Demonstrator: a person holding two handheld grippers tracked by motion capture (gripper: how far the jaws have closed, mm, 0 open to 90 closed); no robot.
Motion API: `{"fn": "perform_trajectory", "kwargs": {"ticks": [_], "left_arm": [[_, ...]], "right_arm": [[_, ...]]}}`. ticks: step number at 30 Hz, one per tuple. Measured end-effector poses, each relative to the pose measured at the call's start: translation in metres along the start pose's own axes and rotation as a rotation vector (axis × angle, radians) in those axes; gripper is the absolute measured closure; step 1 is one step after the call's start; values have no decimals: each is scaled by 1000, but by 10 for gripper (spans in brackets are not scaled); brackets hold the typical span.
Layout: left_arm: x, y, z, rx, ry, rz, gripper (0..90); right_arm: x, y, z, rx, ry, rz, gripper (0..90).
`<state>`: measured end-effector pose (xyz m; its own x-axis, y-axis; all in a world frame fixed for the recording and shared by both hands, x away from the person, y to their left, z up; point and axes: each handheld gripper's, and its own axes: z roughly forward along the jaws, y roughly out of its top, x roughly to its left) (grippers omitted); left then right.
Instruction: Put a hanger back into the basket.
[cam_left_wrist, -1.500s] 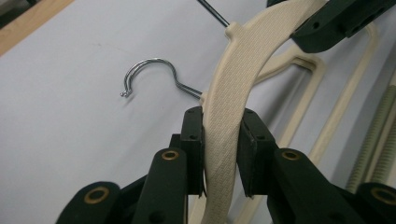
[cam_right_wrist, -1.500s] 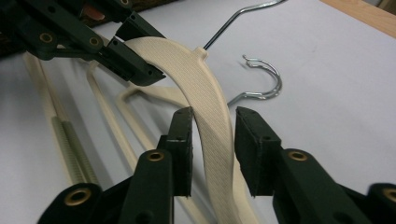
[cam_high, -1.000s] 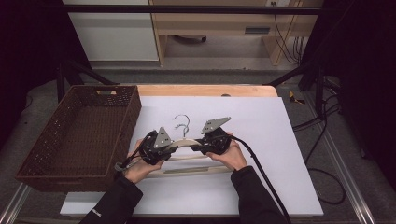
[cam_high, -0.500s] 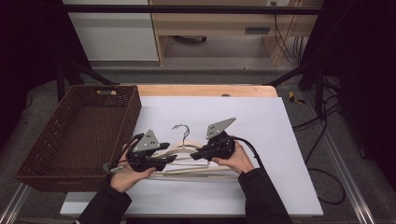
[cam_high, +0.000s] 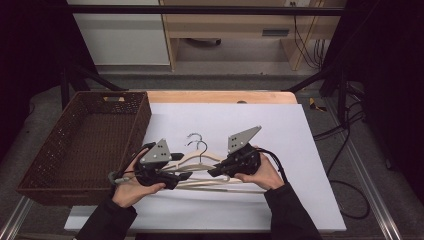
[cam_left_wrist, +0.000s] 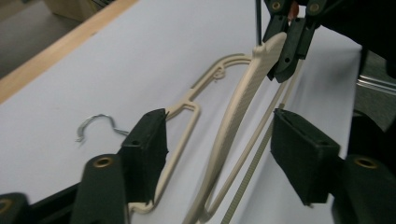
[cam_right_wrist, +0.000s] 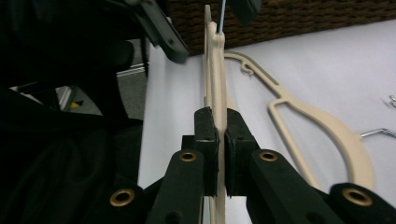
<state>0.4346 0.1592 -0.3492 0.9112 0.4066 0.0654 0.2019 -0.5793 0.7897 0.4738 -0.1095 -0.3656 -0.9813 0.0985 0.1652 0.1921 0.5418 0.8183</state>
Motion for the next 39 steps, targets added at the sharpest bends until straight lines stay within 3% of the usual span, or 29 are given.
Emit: {"fn": "perform_trajectory", "kwargs": {"ticks": [4, 5, 11, 14, 18, 21, 23, 27, 28, 30, 32, 34, 35, 36, 39], "left_arm": [[-2, 3, 9, 37, -18, 18, 475], [-2, 4, 12, 49, -29, 27, 555], [-3, 3, 12, 60, -51, 28, 737], [-4, 3, 10, 77, -54, 46, 749], [-8, 2, 9, 56, -65, 18, 806], [-11, 3, 8, 40, -91, -15, 838], [-14, 5, 9, 41, -71, -14, 847], [-16, 7, 11, 0, -49, -64, 858], [-16, 7, 10, -7, -41, -74, 858], [-14, 7, 9, -23, -13, -96, 858], [-12, 7, 6, -40, 6, -116, 859], [-11, 8, 3, -55, 21, -135, 858], [-10, 9, 0, -57, 36, -138, 858], [-9, 10, -2, -62, 52, -141, 858], [-7, 15, -9, -69, 92, -147, 858]], "right_arm": [[5, 1, -3, -1, 15, -21, 865], [6, 1, -3, 3, 16, -27, 865], [5, 0, -1, 28, -3, -32, 863], [5, 0, 0, 26, 1, -43, 861], [5, 0, -1, 16, -26, -44, 820], [6, 1, -4, -5, -120, -44, 713], [6, 1, -5, -12, -142, -37, 687], [6, 1, -8, -47, -213, -30, 594], [8, -1, -11, -76, -256, -20, 503], [8, -2, -14, -88, -275, -14, 464], [12, -8, -26, -150, -347, 12, 359], [14, -11, -31, -170, -372, 23, 329], [18, -17, -40, -200, -426, 42, 276], [18, -17, -40, -200, -426, 42, 276], [24, -28, -50, -230, -485, 83, 229]]}}
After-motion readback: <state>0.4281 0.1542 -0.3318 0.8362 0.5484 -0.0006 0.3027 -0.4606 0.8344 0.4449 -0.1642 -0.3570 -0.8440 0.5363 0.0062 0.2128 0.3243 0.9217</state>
